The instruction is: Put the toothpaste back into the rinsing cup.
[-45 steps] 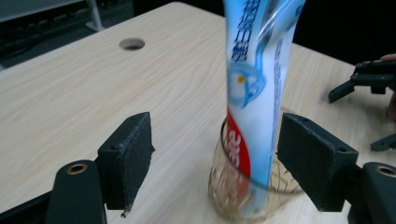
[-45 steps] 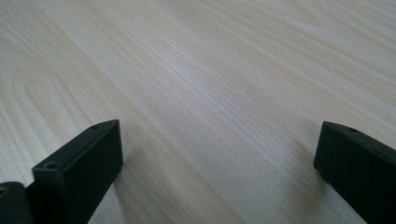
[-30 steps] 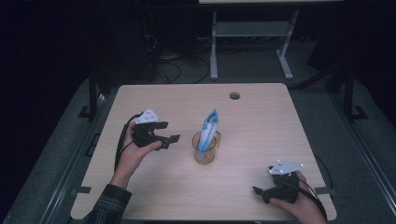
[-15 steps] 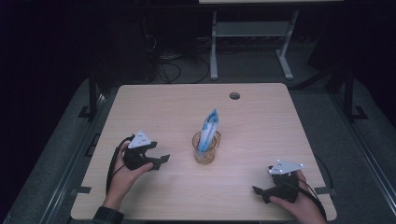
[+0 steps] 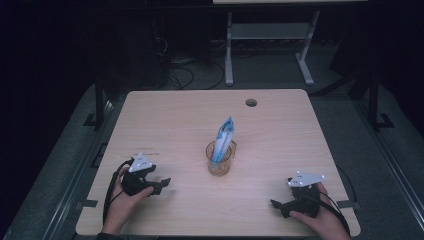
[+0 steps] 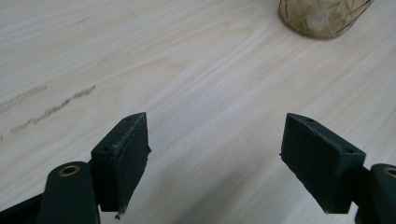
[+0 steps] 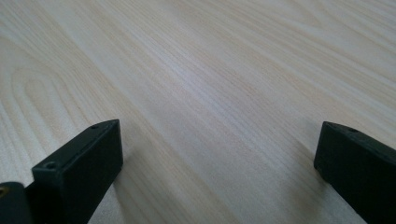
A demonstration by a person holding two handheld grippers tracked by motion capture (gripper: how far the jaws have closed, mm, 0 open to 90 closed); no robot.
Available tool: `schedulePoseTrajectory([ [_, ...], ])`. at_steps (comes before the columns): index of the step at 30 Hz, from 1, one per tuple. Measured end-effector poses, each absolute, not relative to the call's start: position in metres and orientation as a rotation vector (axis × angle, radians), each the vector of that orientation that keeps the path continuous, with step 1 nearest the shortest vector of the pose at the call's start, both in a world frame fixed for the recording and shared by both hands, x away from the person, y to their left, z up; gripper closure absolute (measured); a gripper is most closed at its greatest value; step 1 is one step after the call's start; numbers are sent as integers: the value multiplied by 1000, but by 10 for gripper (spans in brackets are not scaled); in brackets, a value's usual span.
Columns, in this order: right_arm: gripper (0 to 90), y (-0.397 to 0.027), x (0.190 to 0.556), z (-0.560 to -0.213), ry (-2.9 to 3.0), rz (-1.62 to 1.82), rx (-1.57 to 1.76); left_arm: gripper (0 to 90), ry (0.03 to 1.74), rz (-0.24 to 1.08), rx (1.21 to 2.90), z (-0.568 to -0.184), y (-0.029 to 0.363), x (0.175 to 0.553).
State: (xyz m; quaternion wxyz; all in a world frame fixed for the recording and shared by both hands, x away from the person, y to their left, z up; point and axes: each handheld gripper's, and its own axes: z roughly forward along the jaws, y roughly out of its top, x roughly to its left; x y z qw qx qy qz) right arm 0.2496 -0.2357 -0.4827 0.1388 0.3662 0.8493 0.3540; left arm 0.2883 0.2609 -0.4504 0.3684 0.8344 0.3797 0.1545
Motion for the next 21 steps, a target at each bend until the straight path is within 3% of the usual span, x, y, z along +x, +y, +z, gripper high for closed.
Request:
schedulePoseTrajectory([
  [21, 5, -237, 249, -483, 2461, 1027, 1049, 140, 961, 425, 2165, -475, 275, 276],
])
